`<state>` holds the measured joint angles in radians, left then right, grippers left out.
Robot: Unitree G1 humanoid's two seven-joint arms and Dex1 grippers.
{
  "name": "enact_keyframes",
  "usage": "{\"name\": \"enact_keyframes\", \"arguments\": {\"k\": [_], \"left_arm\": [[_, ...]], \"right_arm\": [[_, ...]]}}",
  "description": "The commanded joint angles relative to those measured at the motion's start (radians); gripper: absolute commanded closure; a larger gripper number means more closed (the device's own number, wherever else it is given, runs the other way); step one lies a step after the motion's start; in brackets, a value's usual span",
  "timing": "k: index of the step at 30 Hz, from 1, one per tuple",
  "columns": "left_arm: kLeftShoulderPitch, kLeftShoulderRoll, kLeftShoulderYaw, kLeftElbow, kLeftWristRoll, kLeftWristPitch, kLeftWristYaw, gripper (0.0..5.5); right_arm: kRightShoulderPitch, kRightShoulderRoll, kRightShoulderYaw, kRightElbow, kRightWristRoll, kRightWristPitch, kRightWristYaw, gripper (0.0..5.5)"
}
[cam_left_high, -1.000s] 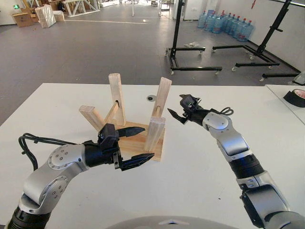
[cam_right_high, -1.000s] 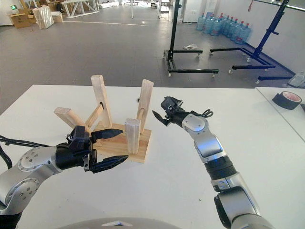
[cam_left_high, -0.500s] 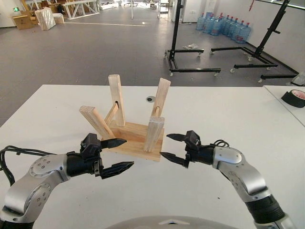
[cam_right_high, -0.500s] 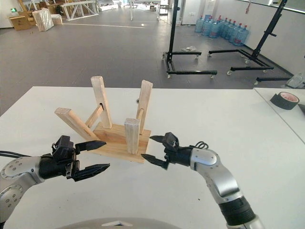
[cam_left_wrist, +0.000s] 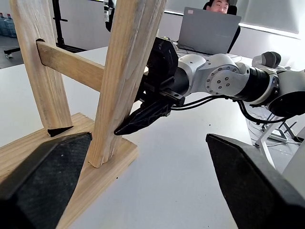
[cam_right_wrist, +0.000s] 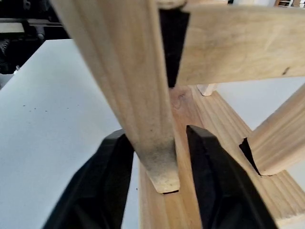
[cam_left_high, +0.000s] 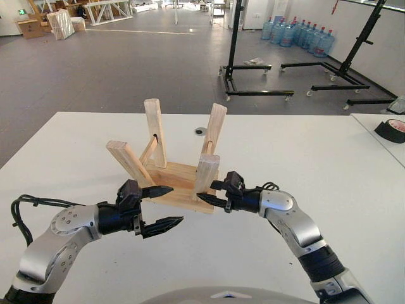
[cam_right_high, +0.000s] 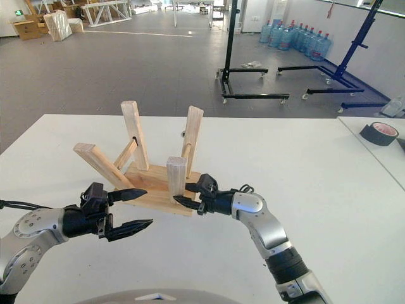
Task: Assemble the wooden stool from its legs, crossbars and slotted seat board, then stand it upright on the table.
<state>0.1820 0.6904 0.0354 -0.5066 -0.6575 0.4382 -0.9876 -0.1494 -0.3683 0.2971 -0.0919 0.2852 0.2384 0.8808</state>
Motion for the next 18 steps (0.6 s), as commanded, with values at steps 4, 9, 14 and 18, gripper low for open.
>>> {"name": "enact_keyframes", "arguments": {"k": [4, 9, 14, 18], "left_arm": [[0.019, -0.005, 0.021, -0.057, -0.045, -0.004, -0.006, 1.10], [0.056, -0.024, 0.032, -0.196, -0.090, 0.003, 0.067, 1.10], [0.057, -0.046, 0.019, -0.319, -0.172, 0.036, 0.173, 1.10], [0.046, -0.054, 0.006, -0.334, -0.197, 0.044, 0.203, 1.10]], "right_arm": [[-0.016, -0.106, -0.155, -0.128, 0.333, 0.388, 0.104, 4.39], [-0.121, -0.298, -0.274, -0.110, 0.657, 0.815, 0.240, 4.41], [-0.211, -0.353, -0.248, 0.069, 0.724, 1.085, 0.251, 4.44], [-0.267, -0.285, -0.238, 0.269, 0.662, 1.179, 0.134, 4.44]]}}
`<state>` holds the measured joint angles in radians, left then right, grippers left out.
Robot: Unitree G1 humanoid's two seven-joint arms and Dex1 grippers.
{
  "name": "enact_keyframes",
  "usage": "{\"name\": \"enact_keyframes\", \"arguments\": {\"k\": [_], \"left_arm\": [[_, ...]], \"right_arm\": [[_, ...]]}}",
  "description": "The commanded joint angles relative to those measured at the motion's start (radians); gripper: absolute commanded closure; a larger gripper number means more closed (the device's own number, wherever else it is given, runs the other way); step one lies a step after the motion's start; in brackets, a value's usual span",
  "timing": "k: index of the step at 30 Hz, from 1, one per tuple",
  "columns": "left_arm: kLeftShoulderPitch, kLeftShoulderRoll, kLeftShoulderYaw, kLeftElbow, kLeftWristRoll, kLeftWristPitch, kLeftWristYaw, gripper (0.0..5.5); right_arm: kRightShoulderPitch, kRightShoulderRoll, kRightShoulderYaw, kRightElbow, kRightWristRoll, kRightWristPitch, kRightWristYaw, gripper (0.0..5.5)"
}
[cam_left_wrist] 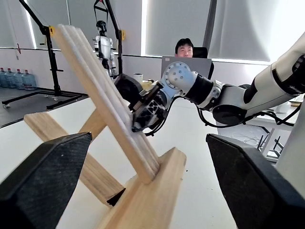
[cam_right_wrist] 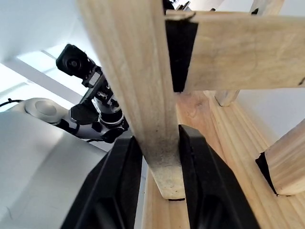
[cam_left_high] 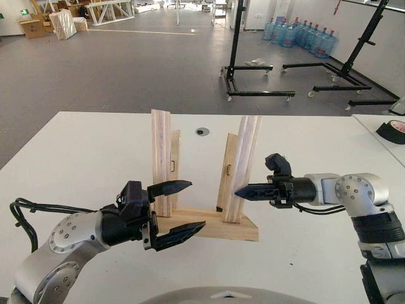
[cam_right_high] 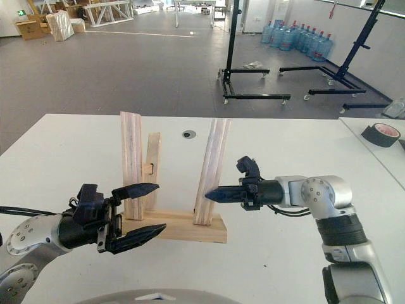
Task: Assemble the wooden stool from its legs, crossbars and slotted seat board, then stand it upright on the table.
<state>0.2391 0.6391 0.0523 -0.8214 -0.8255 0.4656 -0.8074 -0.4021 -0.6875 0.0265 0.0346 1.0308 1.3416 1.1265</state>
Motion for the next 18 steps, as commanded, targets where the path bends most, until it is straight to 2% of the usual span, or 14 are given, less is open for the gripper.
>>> {"name": "enact_keyframes", "arguments": {"k": [1, 5, 9, 13, 16, 18], "left_arm": [[-0.016, -0.005, -0.012, -0.020, -0.039, 0.017, 0.028, 1.10], [-0.032, -0.002, -0.030, -0.004, -0.035, 0.014, 0.031, 1.10], [-0.048, 0.008, -0.032, 0.021, -0.035, 0.012, 0.016, 1.10], [-0.080, 0.021, -0.030, 0.050, -0.039, 0.013, -0.016, 1.10], [-0.084, 0.035, 0.003, 0.072, -0.051, 0.000, -0.052, 1.10], [-0.087, 0.036, 0.035, 0.104, -0.064, -0.011, -0.078, 1.10]], "right_arm": [[-0.020, 0.033, 0.056, 0.167, -0.110, 0.065, -0.116, 4.46], [-0.063, 0.045, 0.072, 0.224, -0.146, 0.001, -0.116, 4.47], [-0.048, 0.039, 0.089, 0.217, -0.201, -0.108, -0.107, 3.35], [0.030, 0.043, -0.011, 0.189, -0.170, -0.124, -0.152, 2.40], [0.137, 0.025, -0.148, 0.075, -0.052, -0.028, -0.163, 1.85], [0.204, 0.042, -0.240, -0.019, 0.061, 0.058, -0.190, 1.85]]}}
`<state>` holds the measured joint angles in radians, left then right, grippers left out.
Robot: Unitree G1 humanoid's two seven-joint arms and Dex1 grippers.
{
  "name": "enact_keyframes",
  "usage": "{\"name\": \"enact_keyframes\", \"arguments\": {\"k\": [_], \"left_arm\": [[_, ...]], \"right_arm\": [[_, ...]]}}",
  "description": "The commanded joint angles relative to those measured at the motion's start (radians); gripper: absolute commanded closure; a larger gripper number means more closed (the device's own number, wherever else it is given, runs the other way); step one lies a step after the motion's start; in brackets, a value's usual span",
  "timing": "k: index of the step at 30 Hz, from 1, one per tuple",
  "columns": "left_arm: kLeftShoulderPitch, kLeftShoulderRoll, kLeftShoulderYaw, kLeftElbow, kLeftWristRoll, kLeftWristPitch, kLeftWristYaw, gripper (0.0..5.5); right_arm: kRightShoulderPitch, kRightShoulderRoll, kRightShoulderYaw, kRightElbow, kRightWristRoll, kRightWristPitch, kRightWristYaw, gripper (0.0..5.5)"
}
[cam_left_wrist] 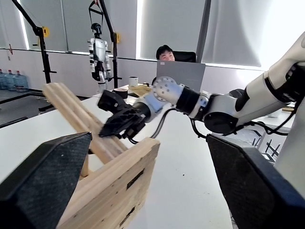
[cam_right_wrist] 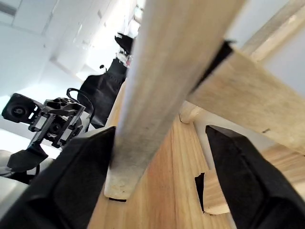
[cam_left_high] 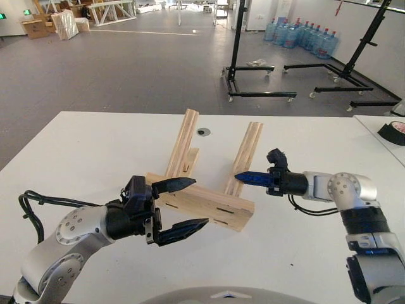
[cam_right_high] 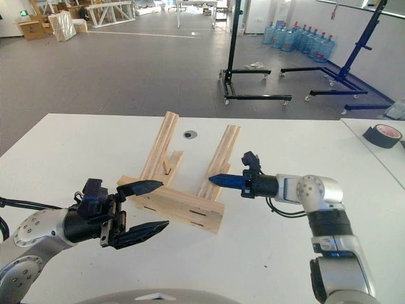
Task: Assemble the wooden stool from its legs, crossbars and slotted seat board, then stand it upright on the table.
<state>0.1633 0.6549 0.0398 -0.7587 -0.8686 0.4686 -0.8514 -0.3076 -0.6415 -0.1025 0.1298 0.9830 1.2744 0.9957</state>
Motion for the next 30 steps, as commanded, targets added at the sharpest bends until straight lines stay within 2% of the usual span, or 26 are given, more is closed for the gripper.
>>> {"name": "enact_keyframes", "arguments": {"k": [1, 6, 9, 11, 13, 14, 18, 23, 26, 30], "left_arm": [[-0.015, 0.022, 0.057, 0.059, -0.024, -0.015, -0.045, 1.10], [-0.033, 0.059, 0.089, 0.133, 0.002, -0.015, -0.100, 1.10], [-0.006, 0.129, 0.147, 0.207, 0.151, -0.108, -0.149, 1.10], [-0.006, 0.166, 0.201, 0.255, 0.173, -0.134, -0.191, 1.10], [0.013, 0.223, 0.258, 0.329, 0.194, -0.155, -0.266, 1.10], [-0.002, 0.227, 0.254, 0.397, 0.218, -0.162, -0.273, 1.10], [-0.062, 0.222, 0.135, 0.608, 0.366, -0.288, -0.360, 1.10], [-0.330, 0.144, -0.051, 0.919, 0.571, -0.477, -0.405, 1.10], [-0.367, 0.121, -0.110, 1.010, 0.666, -0.617, -0.400, 1.10], [-0.352, 0.092, -0.142, 1.001, 0.628, -0.611, -0.463, 1.10]], "right_arm": [[0.132, 0.010, -0.142, -0.151, 0.149, 0.150, -0.079, 1.85], [0.195, 0.114, -0.269, -0.231, 0.246, 0.141, -0.242, 1.85], [0.294, 0.029, -0.213, -0.368, 0.066, -0.077, -0.174, 1.85], [0.346, -0.053, -0.158, -0.401, -0.092, -0.267, -0.088, 1.85], [0.376, -0.112, -0.129, -0.425, -0.159, -0.358, -0.013, 1.85], [0.422, -0.144, -0.077, -0.445, -0.233, -0.439, 0.026, 1.85], [0.509, -0.156, 0.084, -0.443, -0.456, -0.722, 0.093, 1.85], [0.460, -0.039, 0.152, -0.424, -0.501, -0.844, 0.050, 1.85], [0.474, 0.013, 0.177, -0.430, -0.549, -0.932, 0.008, 1.85], [0.481, 0.051, 0.184, -0.421, -0.566, -0.982, -0.021, 1.85]]}}
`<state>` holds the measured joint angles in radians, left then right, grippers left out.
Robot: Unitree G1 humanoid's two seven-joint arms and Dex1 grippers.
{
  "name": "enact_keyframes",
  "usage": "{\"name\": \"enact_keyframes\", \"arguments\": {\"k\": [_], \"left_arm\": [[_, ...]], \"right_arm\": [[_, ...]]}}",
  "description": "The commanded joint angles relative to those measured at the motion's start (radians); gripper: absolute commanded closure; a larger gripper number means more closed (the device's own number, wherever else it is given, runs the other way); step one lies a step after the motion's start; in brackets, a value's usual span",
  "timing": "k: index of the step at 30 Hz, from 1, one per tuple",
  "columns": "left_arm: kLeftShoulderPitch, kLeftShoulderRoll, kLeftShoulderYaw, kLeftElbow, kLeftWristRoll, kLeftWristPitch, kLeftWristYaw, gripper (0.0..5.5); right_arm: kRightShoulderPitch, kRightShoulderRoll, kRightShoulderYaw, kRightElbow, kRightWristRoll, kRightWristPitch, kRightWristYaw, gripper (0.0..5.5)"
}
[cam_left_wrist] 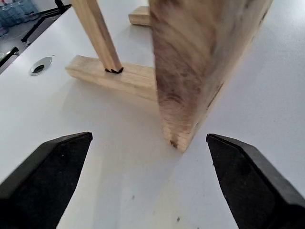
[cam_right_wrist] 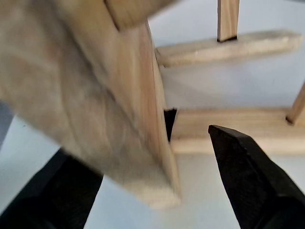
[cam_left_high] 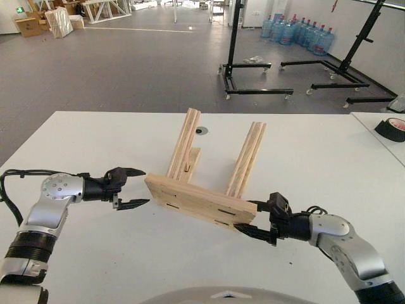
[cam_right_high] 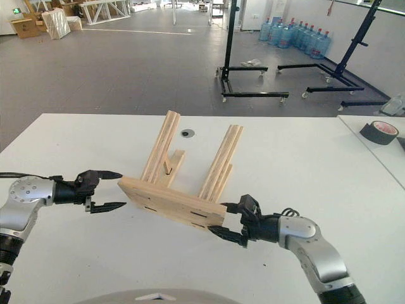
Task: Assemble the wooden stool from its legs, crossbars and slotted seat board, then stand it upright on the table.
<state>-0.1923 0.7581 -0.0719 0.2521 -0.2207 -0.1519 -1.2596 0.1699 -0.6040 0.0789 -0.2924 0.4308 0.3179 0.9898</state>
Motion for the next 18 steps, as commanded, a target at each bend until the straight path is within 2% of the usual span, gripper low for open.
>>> {"name": "enact_keyframes", "arguments": {"k": [1, 4, 8, 12, 15, 18], "left_arm": [[-0.007, -0.023, -0.042, -0.004, -0.020, 0.015, -0.063, 1.10], [-0.056, -0.076, -0.073, 0.077, 0.011, 0.020, -0.046, 1.10], [-0.080, -0.150, -0.080, 0.108, -0.015, 0.041, -0.030, 1.10], [-0.070, -0.160, -0.092, 0.112, -0.005, 0.025, -0.055, 1.10], [-0.055, -0.161, -0.093, 0.104, -0.009, 0.021, -0.073, 1.63], [-0.042, -0.171, -0.069, 0.079, -0.056, 0.047, -0.084, 2.03]], "right_arm": [[0.004, 0.016, 0.004, 0.005, -0.015, -0.033, -0.015, 1.85], [-0.013, 0.025, 0.008, 0.038, -0.025, -0.061, -0.015, 1.85], [-0.039, 0.021, 0.011, 0.079, -0.040, -0.091, 0.003, 2.52], [-0.056, 0.020, 0.020, 0.097, -0.051, -0.106, 0.021, 3.23], [-0.070, 0.021, 0.024, 0.120, -0.060, -0.116, 0.029, 3.79], [-0.070, 0.019, 0.025, 0.136, -0.069, -0.132, 0.035, 3.93]]}}
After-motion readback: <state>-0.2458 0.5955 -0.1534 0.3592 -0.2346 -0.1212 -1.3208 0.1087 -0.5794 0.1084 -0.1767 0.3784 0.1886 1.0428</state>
